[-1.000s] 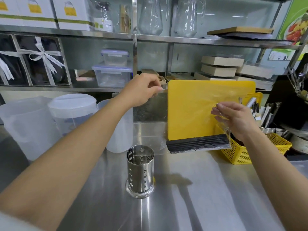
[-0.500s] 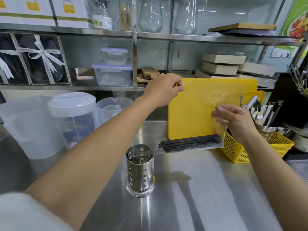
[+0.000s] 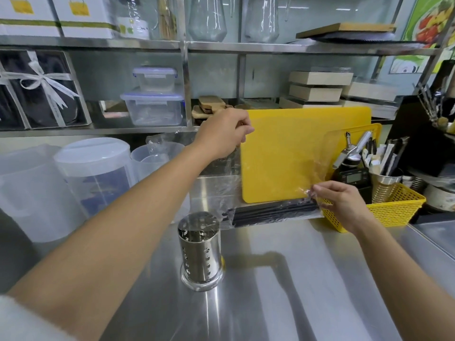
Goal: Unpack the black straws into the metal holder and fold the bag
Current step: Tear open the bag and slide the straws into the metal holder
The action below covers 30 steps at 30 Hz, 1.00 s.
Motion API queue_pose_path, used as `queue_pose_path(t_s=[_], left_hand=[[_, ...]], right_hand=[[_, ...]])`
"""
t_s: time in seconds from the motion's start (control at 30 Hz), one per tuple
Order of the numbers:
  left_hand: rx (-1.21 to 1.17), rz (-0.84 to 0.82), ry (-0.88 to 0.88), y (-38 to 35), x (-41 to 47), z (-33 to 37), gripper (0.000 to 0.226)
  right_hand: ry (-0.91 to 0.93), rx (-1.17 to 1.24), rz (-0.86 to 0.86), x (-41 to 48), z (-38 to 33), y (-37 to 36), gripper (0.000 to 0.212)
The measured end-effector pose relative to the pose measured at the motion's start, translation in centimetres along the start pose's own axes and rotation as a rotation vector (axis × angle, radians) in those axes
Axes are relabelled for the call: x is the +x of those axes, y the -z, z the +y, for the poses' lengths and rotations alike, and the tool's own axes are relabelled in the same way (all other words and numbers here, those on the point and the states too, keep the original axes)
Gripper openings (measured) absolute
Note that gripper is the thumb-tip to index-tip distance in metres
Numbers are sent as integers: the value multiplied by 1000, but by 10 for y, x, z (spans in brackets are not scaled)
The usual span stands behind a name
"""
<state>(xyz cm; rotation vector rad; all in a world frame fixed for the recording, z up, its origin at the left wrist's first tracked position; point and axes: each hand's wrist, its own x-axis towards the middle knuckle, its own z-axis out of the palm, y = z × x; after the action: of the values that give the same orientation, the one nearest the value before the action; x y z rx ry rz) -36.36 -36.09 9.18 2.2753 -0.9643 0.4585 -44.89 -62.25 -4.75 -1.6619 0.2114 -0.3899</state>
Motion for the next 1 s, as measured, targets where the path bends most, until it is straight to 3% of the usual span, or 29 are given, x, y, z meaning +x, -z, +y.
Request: queue_pose_path(t_s=[0.4, 1.0], left_hand=[[-123, 50, 102, 18, -6, -34, 16], [-290, 168, 259, 37, -28, -89, 19]], right_hand=[[181, 14, 37, 12, -32, -7, 6], [267, -131, -59, 34, -93, -53, 5]])
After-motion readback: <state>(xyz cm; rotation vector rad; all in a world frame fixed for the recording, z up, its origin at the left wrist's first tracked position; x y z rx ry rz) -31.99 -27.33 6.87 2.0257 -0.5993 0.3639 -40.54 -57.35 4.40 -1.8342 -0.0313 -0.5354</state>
